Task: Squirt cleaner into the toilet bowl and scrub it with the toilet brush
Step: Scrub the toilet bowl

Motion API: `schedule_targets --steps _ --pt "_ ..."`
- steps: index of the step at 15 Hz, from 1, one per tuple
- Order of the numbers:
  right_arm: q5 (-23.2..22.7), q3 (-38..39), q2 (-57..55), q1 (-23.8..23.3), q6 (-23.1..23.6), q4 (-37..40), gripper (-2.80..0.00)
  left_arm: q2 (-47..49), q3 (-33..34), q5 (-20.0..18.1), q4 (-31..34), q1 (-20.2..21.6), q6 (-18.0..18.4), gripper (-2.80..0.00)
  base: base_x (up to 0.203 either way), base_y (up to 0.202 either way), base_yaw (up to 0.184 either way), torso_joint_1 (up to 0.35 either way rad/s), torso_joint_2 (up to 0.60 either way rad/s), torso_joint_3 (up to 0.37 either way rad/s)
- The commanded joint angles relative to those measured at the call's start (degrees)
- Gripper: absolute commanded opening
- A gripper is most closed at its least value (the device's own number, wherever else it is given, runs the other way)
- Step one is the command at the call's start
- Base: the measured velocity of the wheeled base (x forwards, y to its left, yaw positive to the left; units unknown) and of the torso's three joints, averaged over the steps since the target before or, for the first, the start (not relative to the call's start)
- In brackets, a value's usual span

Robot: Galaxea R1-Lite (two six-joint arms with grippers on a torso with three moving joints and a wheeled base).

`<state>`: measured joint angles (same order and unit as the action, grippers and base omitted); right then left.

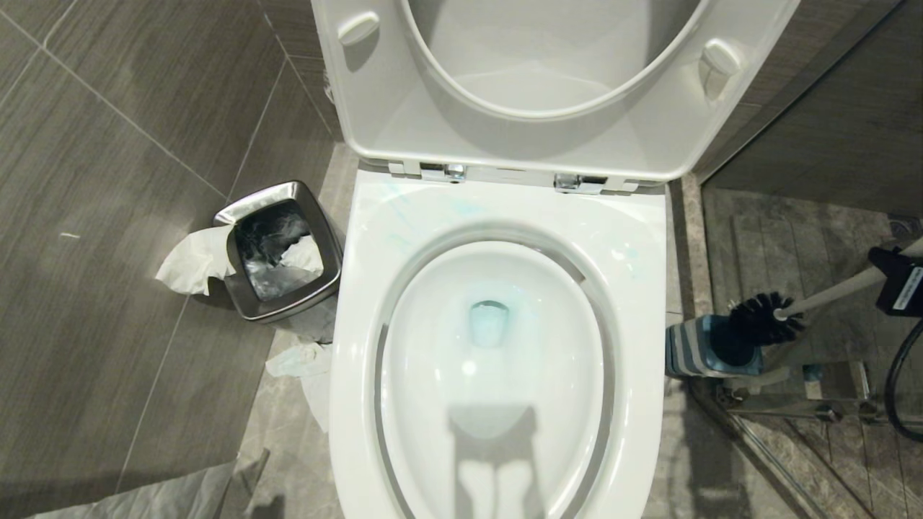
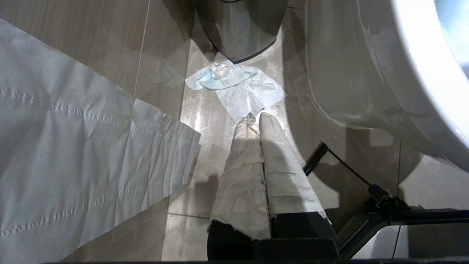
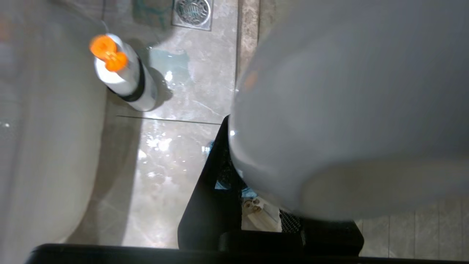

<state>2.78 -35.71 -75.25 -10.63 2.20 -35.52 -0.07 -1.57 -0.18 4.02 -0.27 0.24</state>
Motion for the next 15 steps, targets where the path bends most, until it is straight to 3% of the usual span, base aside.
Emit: schedule_targets --steps 1,6,15 --pt "0.0 -2.8 3.2 0.1 -0.1 2.5 -2.8 0.1 0.0 0.0 0.0 0.0 0.0 -2.8 0.0 0.0 0.0 0.0 0.0 0.0" --pt "-3.1 -15.3 10.1 0.2 -4.6 28.5 -2.8 0.1 0.0 0.0 0.0 0.0 0.0 -2.8 0.0 0.0 0.0 0.0 0.0 0.0" --pt "-5.5 -26.2 12.2 0.9 -3.5 41.0 -2.8 0.1 0.0 0.0 0.0 0.0 0.1 -2.8 0.0 0.0 0.0 0.0 0.0 0.0"
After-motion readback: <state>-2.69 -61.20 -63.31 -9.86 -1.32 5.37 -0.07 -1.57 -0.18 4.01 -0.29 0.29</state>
